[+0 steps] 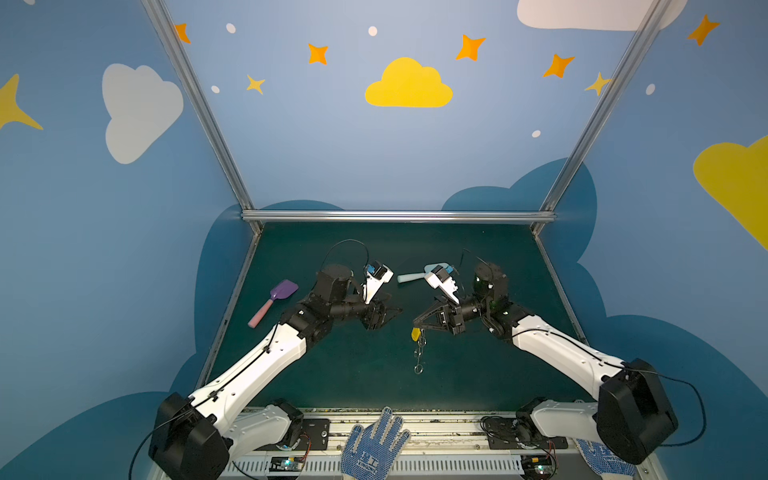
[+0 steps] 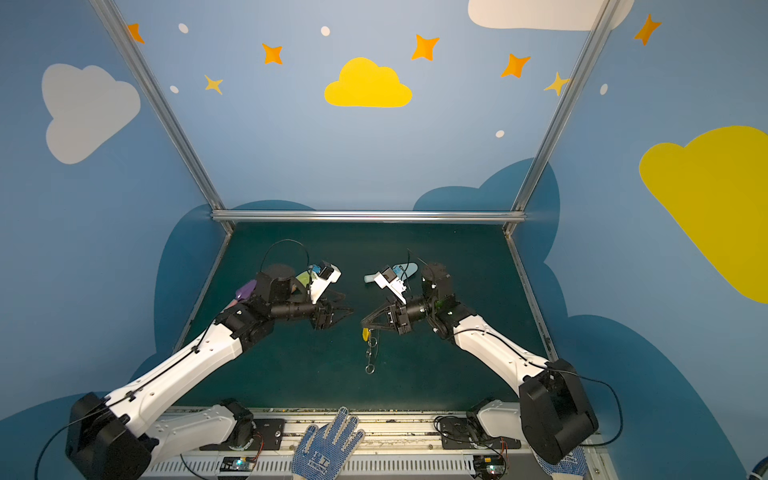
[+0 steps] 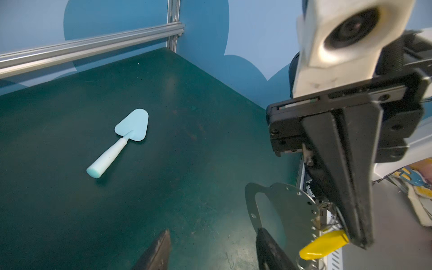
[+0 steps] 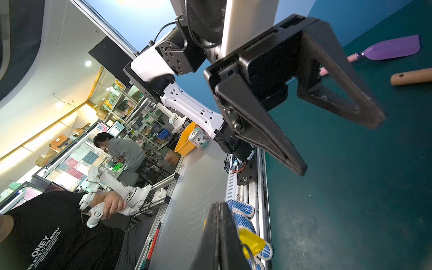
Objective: Put the keys on the keyring
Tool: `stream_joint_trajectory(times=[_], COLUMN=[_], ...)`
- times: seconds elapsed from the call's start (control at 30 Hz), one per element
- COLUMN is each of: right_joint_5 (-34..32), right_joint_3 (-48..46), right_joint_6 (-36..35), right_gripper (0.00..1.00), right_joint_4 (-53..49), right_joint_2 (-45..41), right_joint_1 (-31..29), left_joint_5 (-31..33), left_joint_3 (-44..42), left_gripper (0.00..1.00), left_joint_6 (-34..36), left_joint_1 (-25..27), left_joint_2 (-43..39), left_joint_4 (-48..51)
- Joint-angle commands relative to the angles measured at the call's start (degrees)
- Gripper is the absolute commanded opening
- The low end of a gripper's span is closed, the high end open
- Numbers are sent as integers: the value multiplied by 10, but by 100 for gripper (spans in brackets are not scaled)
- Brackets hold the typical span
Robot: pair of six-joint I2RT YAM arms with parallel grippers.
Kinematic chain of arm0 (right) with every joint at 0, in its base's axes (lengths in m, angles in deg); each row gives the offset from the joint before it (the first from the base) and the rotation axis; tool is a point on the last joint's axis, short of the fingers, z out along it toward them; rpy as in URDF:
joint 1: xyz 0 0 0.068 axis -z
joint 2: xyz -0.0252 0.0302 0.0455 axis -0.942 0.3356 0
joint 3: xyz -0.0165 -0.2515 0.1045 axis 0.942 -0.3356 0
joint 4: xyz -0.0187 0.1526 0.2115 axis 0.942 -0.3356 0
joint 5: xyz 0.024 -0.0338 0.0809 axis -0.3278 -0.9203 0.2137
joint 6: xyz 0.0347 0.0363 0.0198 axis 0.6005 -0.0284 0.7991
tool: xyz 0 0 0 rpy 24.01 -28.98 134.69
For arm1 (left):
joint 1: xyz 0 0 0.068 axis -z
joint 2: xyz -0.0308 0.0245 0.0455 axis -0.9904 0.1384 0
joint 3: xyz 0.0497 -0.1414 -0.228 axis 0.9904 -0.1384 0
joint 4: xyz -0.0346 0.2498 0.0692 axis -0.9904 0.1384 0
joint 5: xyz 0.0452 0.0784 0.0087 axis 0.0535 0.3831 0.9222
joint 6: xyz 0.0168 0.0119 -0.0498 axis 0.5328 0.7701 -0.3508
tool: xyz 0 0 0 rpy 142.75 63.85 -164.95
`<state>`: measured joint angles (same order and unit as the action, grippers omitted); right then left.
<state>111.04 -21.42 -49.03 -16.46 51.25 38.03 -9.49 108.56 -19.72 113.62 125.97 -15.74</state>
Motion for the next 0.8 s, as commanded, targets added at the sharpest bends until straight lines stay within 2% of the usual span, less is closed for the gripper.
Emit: stream_joint_trajectory(times=[0.0, 0.13, 0.23, 0.43, 0.5, 0.77], right_joint_5=[25, 48, 64, 109, 119, 158], right_joint_3=[27, 43, 57, 93, 110, 192], right_joint_6=[-5, -10, -17, -25, -57, -258], right_gripper=[0, 0, 0, 0, 0, 0], right_joint_4=[7, 0, -9, -16, -55, -304], right_joint_2=[6, 23, 49, 102, 113, 150], right_joint_1=[-1, -2, -2, -8, -9, -9], left_joint_5=[7, -22, -59, -60, -60, -77], left_joint_3=[3, -19, -16, 11, 13, 26], left_gripper=[61, 62, 64, 66, 66, 63], left_joint_6=[58, 103, 159, 226, 236, 236], left_joint_1=[5, 8, 12, 18, 20, 24], left_joint_2=[5, 2, 13, 40, 47, 82], left_joint_4=[-3, -27, -1, 45, 47, 28])
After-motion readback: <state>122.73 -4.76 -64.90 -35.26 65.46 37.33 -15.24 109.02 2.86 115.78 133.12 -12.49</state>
